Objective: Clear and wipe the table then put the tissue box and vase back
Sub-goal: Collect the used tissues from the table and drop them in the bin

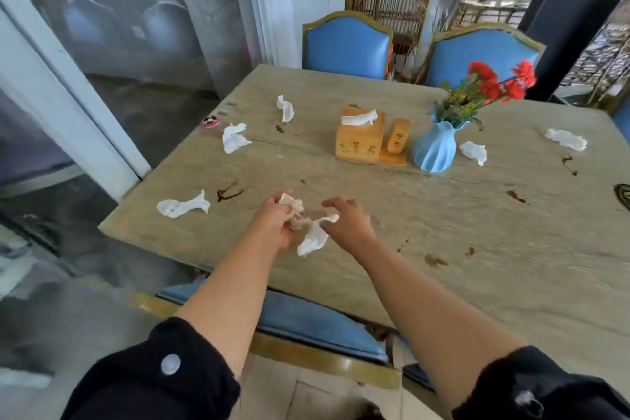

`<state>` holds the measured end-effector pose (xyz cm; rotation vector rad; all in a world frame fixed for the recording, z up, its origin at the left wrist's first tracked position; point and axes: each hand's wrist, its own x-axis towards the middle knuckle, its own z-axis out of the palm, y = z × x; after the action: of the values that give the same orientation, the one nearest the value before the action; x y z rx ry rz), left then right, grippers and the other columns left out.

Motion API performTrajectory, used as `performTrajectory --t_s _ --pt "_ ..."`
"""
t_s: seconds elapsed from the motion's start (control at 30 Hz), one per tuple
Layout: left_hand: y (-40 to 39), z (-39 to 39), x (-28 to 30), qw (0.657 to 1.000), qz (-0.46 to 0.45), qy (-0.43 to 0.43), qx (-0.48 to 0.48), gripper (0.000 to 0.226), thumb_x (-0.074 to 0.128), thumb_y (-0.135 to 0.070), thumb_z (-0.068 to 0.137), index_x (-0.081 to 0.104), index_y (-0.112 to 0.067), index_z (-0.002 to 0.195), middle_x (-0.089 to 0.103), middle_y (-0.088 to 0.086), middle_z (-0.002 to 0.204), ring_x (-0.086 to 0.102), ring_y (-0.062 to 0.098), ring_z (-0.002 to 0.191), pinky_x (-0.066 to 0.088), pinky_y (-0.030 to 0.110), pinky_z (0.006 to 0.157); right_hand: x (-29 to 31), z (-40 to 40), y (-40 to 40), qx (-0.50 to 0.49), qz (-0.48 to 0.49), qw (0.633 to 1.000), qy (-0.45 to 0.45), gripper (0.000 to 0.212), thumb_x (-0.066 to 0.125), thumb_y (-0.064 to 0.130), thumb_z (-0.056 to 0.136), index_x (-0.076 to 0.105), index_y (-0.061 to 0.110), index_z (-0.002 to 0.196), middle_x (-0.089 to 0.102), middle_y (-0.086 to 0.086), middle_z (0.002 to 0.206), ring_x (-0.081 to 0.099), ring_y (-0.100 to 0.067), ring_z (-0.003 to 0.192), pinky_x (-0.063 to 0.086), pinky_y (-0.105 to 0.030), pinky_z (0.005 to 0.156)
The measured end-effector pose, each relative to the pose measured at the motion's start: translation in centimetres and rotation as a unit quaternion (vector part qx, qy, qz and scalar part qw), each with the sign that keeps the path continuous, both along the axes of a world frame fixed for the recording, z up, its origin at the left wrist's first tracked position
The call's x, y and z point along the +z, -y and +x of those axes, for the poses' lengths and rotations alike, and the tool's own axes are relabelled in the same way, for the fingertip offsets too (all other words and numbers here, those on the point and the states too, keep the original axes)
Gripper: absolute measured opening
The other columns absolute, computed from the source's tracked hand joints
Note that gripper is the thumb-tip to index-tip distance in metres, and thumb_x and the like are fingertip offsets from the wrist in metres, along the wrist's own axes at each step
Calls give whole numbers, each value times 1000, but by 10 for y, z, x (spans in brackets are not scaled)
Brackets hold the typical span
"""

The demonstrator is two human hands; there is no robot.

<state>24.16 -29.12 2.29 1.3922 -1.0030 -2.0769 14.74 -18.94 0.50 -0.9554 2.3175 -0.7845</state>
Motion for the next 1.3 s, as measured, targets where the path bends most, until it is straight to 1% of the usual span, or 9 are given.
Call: performTrajectory --t_s 0.17,0.27,0.4,0.53,0.7,0.8,0.93,1.17,1.3 --pt "35 7 -3 1000 18 10 22 36 29 4 97 54 -19 86 48 8 72 42 8 27 29 10 36 -30 8 21 98 136 984 -61 55 71 43 78 51 44 130 23 1 151 25 -34 136 39 -43 104" --pt "49 9 -1 999 43 -2 31 35 30 1 96 55 -19 81 53 8 77 48 13 50 36 25 51 -47 9 30 113 174 972 -108 45 72 38 78 59 35 122 30 0 141 27 -31 131 48 -42 93" --pt "65 6 -3 998 53 10 25 34 29 1 96 55 -16 81 54 8 80 46 16 62 35 28 59 -60 0 44 88 129 984 -85 26 56 8 88 66 10 112 50 -10 121 46 -29 119 47 -30 85" --pt "79 1 -10 997 67 12 28 31 31 1 95 55 -16 84 54 11 82 43 16 60 35 25 51 -34 -6 61 -33 -33 998 43 21 51 4 88 63 15 100 65 -2 85 62 -22 77 44 -24 56" --pt "85 -3 -12 995 99 -30 4 21 42 -8 96 59 -13 87 58 8 67 51 15 50 42 20 43 1 3 96 -105 -169 965 173 25 76 16 79 57 20 94 70 1 88 68 -16 78 55 -32 67" --pt "95 -1 -8 986 134 -96 -26 26 48 -28 97 63 -9 88 68 7 68 64 17 60 51 28 62 5 11 120 -85 -170 975 115 21 80 25 73 60 26 80 68 5 81 65 -19 84 54 -36 74" --pt "116 13 -6 987 98 -118 -48 26 43 -33 101 55 -12 94 58 4 71 51 9 49 39 19 48 2 28 150 -72 -153 983 68 19 80 32 69 61 33 68 66 6 74 60 -25 90 50 -41 82" --pt "194 65 -23 1000 -20 -14 -9 17 41 -2 98 57 -5 104 54 6 72 51 10 54 41 17 38 -1 76 202 -106 -157 976 110 19 59 14 88 72 17 101 68 3 90 59 -13 79 42 -20 60" --pt "240 102 -24 998 -17 -48 20 18 43 -3 97 58 -12 96 57 9 83 51 14 58 47 24 43 -17 116 240 -12 -68 997 42 27 54 9 88 68 12 111 66 -6 114 60 -23 103 40 -20 80"
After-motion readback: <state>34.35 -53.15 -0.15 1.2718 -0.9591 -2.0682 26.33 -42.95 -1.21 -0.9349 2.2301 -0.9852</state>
